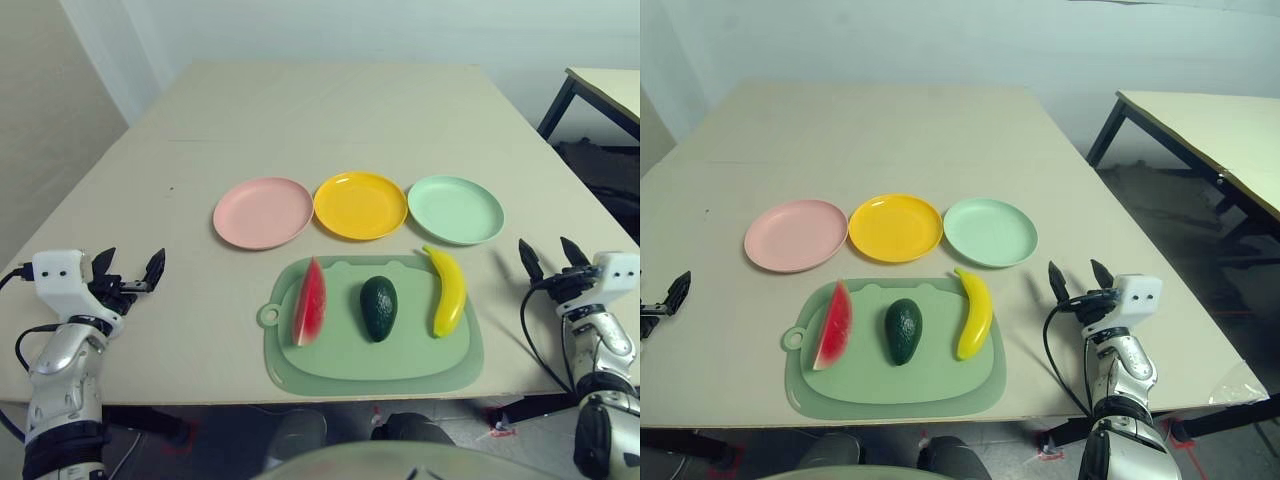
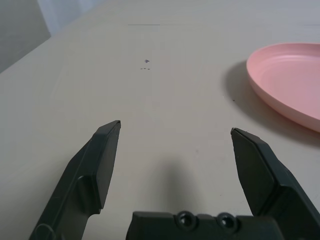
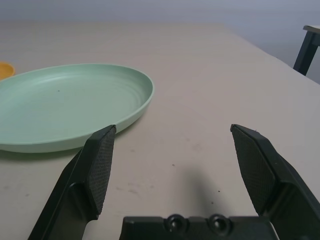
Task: Place the fruits into color-matched plates.
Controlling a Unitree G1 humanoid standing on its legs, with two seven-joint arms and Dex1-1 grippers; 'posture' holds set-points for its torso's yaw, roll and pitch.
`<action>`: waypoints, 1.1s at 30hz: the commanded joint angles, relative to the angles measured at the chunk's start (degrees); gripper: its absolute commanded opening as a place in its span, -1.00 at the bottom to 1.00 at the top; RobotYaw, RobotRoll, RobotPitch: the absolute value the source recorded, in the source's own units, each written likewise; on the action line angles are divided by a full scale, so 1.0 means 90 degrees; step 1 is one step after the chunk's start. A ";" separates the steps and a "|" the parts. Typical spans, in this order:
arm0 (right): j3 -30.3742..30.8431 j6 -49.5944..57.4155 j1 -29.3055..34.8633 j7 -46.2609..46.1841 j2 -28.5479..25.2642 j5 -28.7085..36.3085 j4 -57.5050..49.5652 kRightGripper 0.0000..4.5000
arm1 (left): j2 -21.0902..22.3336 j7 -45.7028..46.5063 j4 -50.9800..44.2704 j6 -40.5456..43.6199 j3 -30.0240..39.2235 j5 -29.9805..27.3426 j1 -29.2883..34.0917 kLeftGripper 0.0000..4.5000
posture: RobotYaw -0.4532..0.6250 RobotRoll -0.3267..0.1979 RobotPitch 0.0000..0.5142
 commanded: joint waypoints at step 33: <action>0.0415 0.0094 0.1284 0.2744 -0.1972 0.0190 -0.2379 0.99 | 0.1195 -0.4793 -0.2205 0.0360 -0.1447 -0.1186 0.0347 1.00 | 0.01 0.25 -1.00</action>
